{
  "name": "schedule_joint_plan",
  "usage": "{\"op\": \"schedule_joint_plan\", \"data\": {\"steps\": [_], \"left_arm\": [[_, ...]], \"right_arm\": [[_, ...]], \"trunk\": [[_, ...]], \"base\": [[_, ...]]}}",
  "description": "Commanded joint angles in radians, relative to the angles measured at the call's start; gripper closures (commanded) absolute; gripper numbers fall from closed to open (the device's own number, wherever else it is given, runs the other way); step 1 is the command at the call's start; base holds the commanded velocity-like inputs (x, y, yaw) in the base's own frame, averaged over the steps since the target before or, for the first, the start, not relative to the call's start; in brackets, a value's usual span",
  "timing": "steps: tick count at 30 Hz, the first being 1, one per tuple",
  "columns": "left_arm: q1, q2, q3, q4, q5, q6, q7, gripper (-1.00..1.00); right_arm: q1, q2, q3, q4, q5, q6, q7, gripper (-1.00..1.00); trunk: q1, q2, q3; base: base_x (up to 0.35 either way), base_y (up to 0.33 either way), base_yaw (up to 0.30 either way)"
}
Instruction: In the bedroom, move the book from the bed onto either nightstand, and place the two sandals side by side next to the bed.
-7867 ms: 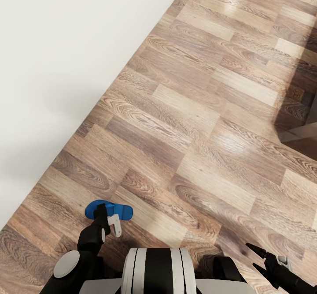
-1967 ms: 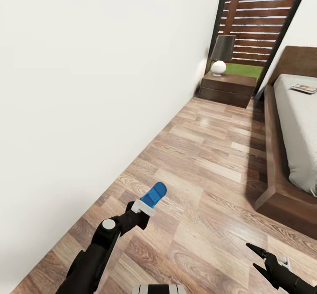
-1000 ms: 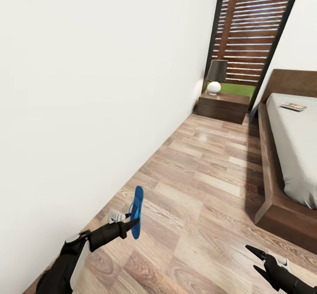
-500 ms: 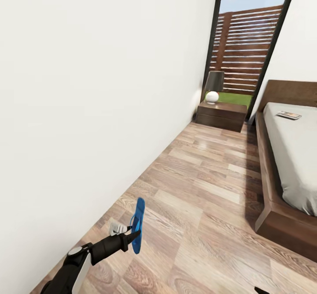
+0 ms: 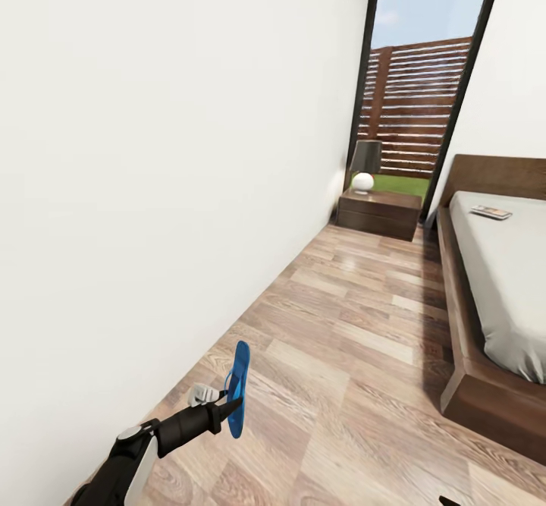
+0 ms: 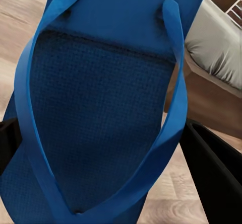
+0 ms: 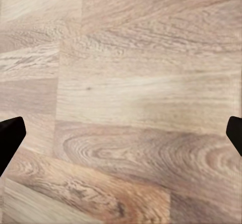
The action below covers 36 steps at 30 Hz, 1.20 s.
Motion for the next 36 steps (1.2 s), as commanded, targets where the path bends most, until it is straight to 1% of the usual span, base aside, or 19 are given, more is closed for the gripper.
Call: {"op": "schedule_joint_plan", "data": {"steps": [1,25,29,34,36], "left_arm": [[-0.001,-0.001,0.003,0.0,0.003,0.009,-0.005,1.0],[-0.001,-0.003,0.0,0.002,0.003,0.007,-0.003,1.0],[-0.001,-0.003,0.0,0.004,0.003,0.006,-0.002,1.0],[-0.001,-0.002,0.002,0.065,0.001,0.003,-0.001,1.0],[-0.001,-0.002,0.002,0.092,0.0,-0.012,-0.001,1.0]], "right_arm": [[0.0,0.0,-0.004,0.0,-0.007,0.009,0.003,-1.0],[0.0,0.0,-0.004,0.0,-0.007,0.007,0.003,-1.0],[0.0,0.001,-0.003,0.0,-0.007,0.006,0.003,-1.0],[0.0,0.003,-0.002,0.001,-0.002,-0.002,0.002,-1.0],[0.0,0.005,-0.002,0.002,-0.002,-0.019,0.002,-1.0]], "trunk": [[-0.001,0.0,0.003],[-0.011,0.006,0.096],[-0.027,0.034,0.108],[-0.046,0.069,0.124],[-0.054,0.083,0.13]], "base": [[0.0,0.0,0.0],[0.0,0.0,0.0],[0.0,0.0,0.0],[0.0,0.0,0.0],[0.0,0.0,0.0]]}}
